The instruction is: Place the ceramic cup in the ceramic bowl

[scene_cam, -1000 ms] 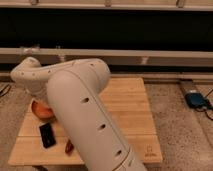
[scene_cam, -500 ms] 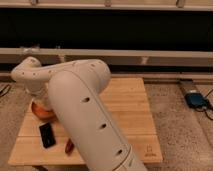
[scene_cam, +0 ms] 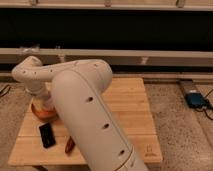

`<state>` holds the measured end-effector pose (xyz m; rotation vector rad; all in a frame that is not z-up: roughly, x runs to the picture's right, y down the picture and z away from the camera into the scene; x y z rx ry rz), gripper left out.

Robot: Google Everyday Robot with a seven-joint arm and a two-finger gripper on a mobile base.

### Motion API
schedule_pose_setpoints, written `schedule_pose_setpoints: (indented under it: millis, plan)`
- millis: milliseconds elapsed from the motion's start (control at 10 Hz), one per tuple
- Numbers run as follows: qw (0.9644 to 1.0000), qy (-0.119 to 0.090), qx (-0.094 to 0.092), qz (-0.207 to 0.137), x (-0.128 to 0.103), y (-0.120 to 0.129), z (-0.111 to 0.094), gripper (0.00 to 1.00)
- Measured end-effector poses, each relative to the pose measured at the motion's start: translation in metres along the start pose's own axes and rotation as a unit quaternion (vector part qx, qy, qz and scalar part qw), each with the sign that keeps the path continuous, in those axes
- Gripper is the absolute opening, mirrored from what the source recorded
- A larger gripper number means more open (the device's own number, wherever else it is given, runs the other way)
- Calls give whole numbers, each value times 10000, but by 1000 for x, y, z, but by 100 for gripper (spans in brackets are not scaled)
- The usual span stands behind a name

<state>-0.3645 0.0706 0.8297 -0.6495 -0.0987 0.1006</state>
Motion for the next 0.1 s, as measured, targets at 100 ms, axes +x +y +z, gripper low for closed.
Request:
schedule_pose_setpoints:
  millis: [100]
  plan:
    - [10000, -1, 1, 4, 0, 0, 0, 71]
